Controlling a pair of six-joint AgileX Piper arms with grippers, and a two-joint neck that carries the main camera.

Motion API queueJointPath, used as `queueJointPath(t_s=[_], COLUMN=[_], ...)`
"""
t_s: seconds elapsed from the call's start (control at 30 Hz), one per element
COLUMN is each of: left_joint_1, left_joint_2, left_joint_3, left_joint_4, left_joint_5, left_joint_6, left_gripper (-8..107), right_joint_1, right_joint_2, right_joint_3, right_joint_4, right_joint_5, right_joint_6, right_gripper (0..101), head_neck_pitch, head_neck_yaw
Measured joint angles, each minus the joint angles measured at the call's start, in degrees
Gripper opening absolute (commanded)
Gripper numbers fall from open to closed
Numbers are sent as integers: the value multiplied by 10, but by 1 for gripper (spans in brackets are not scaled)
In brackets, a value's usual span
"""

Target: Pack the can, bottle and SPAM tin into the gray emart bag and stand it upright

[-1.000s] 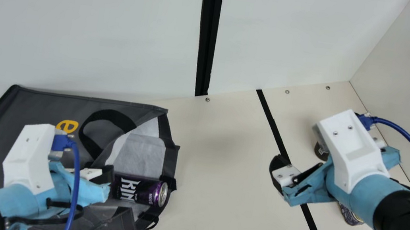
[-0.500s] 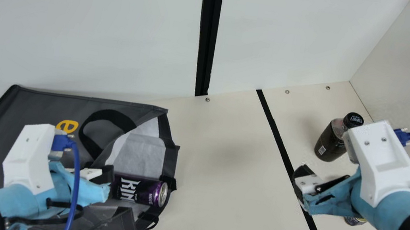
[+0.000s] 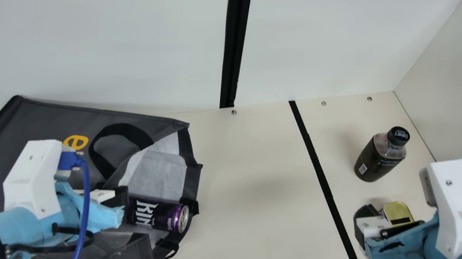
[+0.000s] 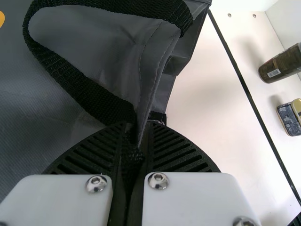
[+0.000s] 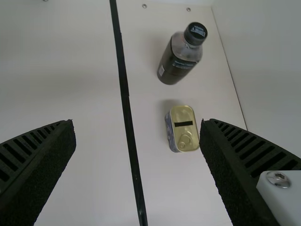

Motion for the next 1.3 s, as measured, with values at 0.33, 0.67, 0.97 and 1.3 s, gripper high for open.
queueJointPath(t_s=[0.33,0.67,0.97,1.3], left_joint_1=[0,0,0,0], left_joint_2=[0,0,0,0], left_joint_3=[0,0,0,0], left_joint_4=[0,0,0,0], left_joint_5=[0,0,0,0], left_joint_6=[0,0,0,0], left_gripper=[-8,-8,-8,-8], right_joint_1=[-54,-114,-142,-145], right_joint_2=[-20,-36,-44,-45], right_joint_3=[19,25,22,19], right_joint_4=[19,53,75,87], right_joint_5=[-1,-1,-1,-1], right_joint_6=[-19,-56,-63,-52], right_gripper=[95,95,95,95], head_neck_pitch=[0,1,1,0], head_neck_yaw=[0,0,0,1])
